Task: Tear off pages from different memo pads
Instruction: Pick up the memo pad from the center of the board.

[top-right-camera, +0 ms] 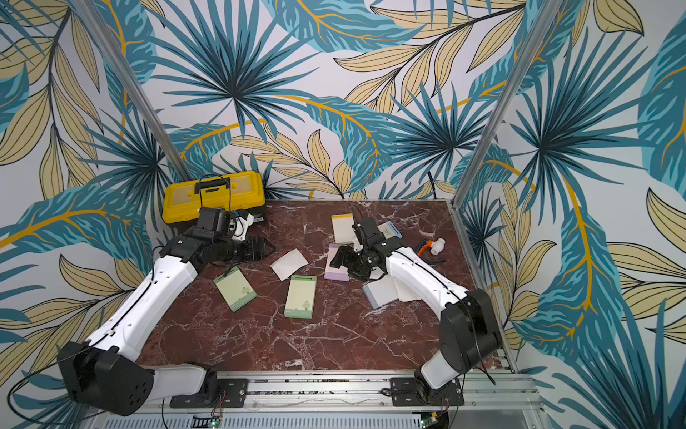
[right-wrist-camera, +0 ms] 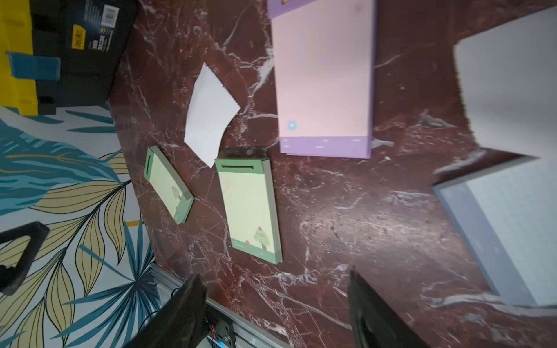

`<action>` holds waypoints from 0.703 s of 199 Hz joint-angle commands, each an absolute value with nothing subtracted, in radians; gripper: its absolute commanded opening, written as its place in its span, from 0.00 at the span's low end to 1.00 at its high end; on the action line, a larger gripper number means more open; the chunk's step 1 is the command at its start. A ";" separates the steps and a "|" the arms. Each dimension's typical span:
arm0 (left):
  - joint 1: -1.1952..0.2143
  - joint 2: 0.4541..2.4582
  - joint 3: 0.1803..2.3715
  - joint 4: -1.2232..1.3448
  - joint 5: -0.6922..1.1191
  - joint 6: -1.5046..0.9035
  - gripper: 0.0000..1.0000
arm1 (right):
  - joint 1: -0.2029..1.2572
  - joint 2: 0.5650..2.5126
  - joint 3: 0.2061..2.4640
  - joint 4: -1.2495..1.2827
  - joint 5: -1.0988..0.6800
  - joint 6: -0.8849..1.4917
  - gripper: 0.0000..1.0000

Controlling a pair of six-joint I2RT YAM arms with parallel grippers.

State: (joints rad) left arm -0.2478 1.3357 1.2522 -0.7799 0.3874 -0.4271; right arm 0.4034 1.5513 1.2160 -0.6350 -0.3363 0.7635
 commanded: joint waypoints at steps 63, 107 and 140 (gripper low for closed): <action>-0.337 1.636 1.332 -0.533 0.510 -0.599 0.84 | 0.310 1.764 1.259 -0.603 -0.393 0.663 0.75; -0.375 1.866 1.532 -0.592 0.528 -0.595 0.84 | 0.301 1.878 1.340 -0.532 -0.379 0.660 0.75; -0.390 1.963 1.585 -0.603 0.535 -0.605 0.84 | 0.285 1.934 1.364 -0.485 -0.380 0.674 0.75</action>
